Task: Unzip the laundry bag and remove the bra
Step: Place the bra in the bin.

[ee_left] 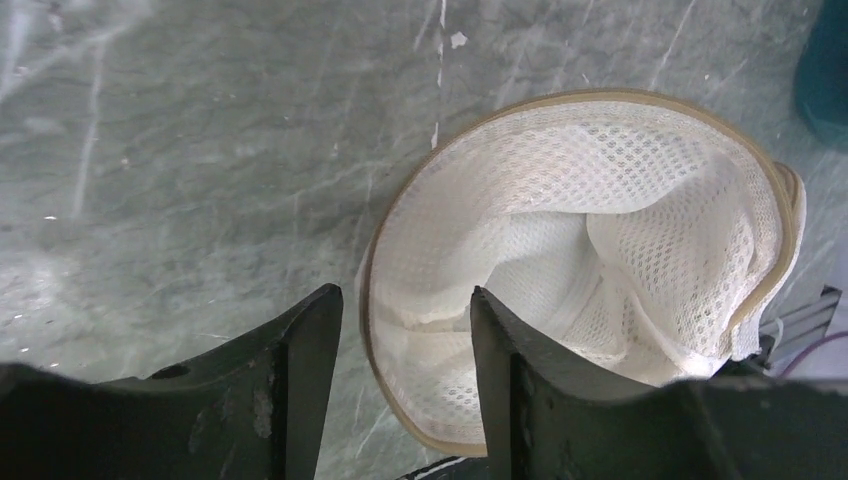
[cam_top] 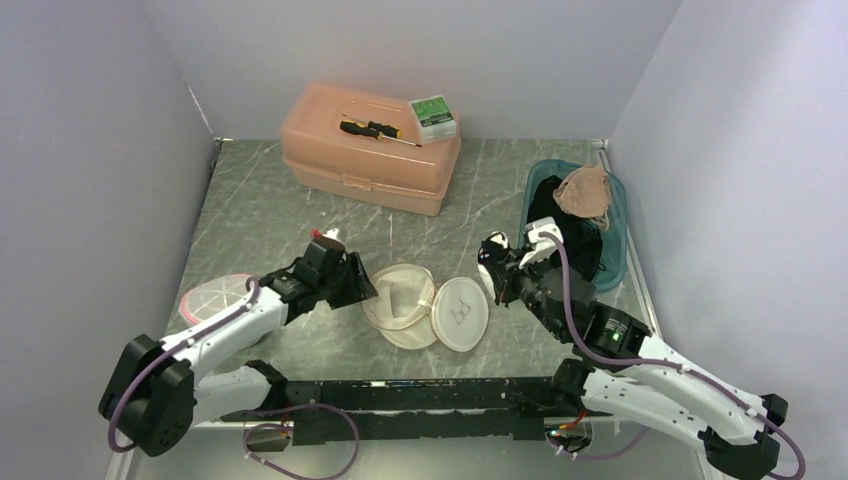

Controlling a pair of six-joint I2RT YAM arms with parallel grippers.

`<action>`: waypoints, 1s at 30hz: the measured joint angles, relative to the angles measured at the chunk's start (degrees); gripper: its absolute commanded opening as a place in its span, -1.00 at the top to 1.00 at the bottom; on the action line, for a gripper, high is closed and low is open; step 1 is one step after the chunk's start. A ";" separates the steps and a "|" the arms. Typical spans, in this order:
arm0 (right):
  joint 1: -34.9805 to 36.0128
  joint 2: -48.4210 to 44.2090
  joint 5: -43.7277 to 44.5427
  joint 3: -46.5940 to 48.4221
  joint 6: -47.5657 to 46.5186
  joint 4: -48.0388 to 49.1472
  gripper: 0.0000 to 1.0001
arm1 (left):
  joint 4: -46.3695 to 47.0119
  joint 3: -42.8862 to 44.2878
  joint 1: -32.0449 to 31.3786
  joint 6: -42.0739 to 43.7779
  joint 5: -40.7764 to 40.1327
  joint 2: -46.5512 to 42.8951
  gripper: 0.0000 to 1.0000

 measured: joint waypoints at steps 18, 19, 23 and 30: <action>-16.31 18.75 11.56 13.60 5.31 -2.19 1.00 | 6.12 -5.35 0.00 0.09 5.55 -4.33 -0.05; -17.99 19.85 12.20 15.04 5.42 -2.73 1.00 | 5.75 -5.51 0.00 -0.20 5.33 -5.62 -0.15; -22.25 26.62 17.51 21.64 5.46 -5.29 1.00 | 4.28 -6.12 0.00 -2.29 3.63 -9.11 -0.26; -34.84 41.24 24.70 28.11 9.16 -11.82 1.00 | -2.05 -6.97 0.00 -6.67 -2.36 -14.34 -0.46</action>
